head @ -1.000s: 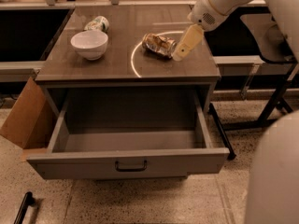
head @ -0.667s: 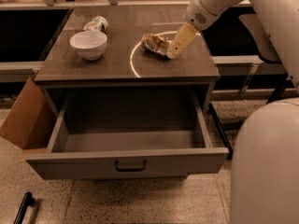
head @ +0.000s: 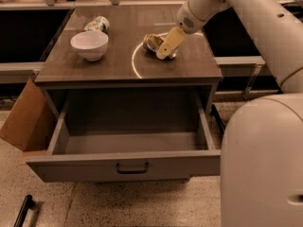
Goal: Place orange can into top drawer
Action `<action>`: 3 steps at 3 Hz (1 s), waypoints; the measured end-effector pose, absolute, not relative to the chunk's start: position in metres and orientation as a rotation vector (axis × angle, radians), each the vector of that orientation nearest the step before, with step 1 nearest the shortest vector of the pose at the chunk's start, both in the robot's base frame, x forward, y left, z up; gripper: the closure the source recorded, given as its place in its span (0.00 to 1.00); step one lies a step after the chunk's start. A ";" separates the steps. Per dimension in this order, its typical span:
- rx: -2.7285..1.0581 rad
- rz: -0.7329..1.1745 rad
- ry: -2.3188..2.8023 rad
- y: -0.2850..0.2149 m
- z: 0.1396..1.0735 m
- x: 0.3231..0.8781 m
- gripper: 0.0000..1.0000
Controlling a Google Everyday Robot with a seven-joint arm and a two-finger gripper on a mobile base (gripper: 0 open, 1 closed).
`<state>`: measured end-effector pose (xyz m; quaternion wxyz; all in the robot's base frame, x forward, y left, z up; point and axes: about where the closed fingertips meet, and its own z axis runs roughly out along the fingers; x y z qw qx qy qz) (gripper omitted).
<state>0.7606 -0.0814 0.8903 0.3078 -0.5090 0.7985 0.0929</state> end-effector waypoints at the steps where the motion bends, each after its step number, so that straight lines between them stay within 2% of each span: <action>1: -1.328 0.260 2.128 -0.069 0.880 0.767 0.00; 2: -1.333 0.272 2.143 -0.056 0.868 0.771 0.00; 3: -1.339 0.286 2.158 -0.046 0.856 0.773 0.16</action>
Offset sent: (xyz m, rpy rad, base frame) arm 0.0139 0.0358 -0.0283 0.0068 0.0437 -0.0188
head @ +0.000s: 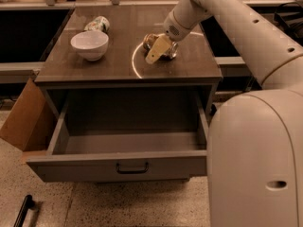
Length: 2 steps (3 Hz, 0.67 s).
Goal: Place orange can into top drawer
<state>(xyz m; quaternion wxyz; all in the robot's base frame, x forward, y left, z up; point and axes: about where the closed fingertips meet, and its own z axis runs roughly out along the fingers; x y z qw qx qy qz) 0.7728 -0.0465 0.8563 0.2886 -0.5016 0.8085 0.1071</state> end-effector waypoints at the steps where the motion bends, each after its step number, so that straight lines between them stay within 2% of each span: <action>1: -1.358 0.296 2.168 -0.037 0.846 0.773 0.39; 2: -1.380 0.309 2.163 -0.031 0.840 0.771 0.63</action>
Offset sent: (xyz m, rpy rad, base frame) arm -0.0056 0.0186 -0.0148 -0.0055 0.0234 0.0463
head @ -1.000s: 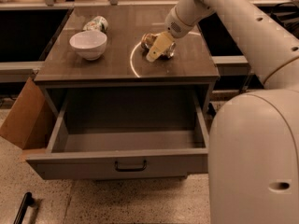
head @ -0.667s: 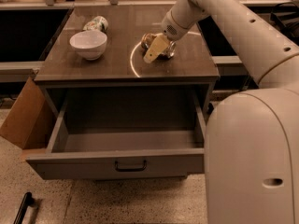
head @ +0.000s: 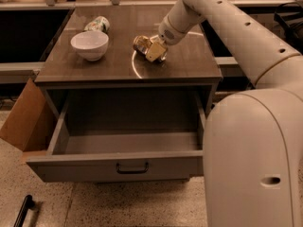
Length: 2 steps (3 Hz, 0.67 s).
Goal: Place orange can into top drawer
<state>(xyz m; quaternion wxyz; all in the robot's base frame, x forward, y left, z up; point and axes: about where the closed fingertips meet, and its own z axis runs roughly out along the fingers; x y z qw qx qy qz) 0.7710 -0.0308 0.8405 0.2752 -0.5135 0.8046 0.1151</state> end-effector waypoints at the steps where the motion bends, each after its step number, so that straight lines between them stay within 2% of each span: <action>1: -1.390 0.308 2.116 -0.033 0.854 0.761 0.85; 2: -1.412 0.333 1.981 -0.040 0.896 0.717 1.00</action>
Offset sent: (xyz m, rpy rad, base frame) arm -0.1020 -0.0213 0.0951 0.1302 -0.2024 0.1509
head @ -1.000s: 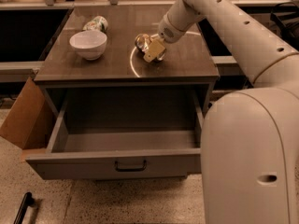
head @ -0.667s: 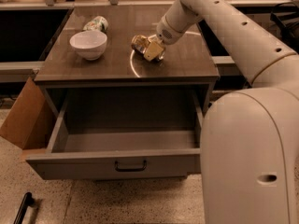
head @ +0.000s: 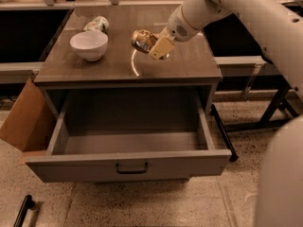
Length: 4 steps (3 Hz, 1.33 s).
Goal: Place orange can into top drawer
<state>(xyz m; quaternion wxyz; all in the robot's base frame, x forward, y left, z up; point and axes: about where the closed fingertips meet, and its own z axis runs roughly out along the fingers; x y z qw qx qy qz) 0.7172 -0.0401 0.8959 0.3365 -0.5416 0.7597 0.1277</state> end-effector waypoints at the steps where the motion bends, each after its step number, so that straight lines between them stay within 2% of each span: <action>1: -1.448 0.379 1.957 -0.035 0.898 0.669 1.00; 2: -1.448 0.379 1.957 -0.035 0.898 0.669 1.00; 4: -1.501 0.408 2.016 -0.021 0.857 0.594 1.00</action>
Offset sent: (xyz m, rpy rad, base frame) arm -0.0410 0.0026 0.0070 0.0191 0.0023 0.0346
